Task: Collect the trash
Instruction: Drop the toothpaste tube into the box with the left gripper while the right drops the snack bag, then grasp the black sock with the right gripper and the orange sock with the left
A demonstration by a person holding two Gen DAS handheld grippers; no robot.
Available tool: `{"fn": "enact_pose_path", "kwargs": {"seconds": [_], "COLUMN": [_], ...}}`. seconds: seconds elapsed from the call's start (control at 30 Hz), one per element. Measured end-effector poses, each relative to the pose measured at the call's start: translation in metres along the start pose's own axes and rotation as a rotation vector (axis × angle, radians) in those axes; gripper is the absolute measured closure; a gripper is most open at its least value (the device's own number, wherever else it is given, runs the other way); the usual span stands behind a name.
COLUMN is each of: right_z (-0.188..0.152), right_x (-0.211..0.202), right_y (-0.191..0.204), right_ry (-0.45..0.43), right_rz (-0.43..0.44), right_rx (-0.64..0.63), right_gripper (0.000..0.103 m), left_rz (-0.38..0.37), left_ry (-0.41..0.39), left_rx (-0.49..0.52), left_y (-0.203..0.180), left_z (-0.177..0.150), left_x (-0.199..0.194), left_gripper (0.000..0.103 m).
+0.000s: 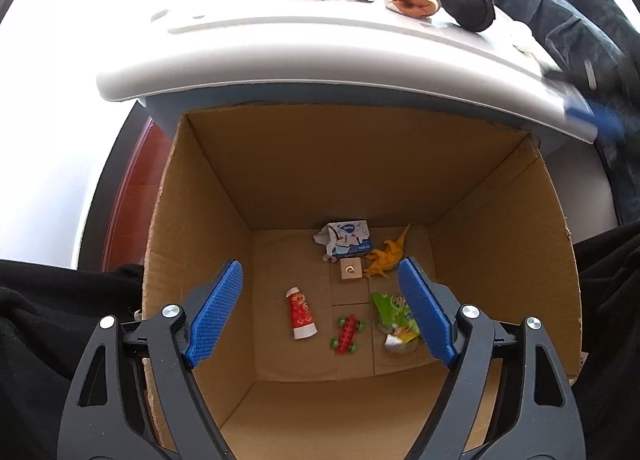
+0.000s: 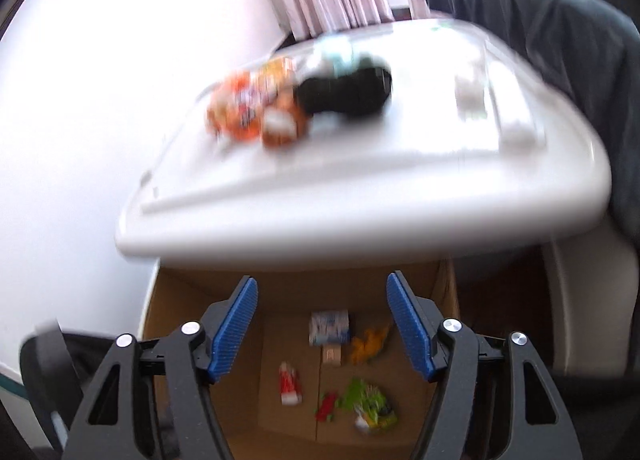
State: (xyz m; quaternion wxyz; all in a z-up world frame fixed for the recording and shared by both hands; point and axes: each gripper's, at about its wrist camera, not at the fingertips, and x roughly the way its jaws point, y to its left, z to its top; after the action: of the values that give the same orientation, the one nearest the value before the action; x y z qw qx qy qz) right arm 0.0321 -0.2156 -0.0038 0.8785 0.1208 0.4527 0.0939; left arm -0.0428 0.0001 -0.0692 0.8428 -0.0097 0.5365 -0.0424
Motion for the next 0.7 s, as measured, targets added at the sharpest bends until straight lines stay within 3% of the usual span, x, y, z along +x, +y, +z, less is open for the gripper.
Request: {"fn": "enact_pose_path", "kwargs": {"seconds": [0.17,0.27,0.4,0.7], "right_z": [0.064,0.094,0.12,0.146], "right_x": [0.015,0.033,0.063,0.11], "right_y": [-0.01,-0.026,-0.045,-0.034], "right_ry": [-0.02,-0.009,0.039,0.106], "right_rz": [0.009,0.061,0.124,-0.141], "right_rx": [0.024,0.197,0.52,0.643], "right_gripper": [0.023,0.02,0.02,0.021], "left_rz": [-0.001,-0.007,-0.021,-0.067], "left_ry": [-0.009,-0.016,-0.017,-0.025], "left_rx": [0.024,0.028,0.029,-0.011], "left_y": [-0.005,-0.005,-0.005,0.004], "left_z": [-0.003,-0.003,-0.003,0.004], "left_x": [0.001,0.0,0.002,-0.004], "left_gripper": [0.024,0.024,0.024,0.024]}}
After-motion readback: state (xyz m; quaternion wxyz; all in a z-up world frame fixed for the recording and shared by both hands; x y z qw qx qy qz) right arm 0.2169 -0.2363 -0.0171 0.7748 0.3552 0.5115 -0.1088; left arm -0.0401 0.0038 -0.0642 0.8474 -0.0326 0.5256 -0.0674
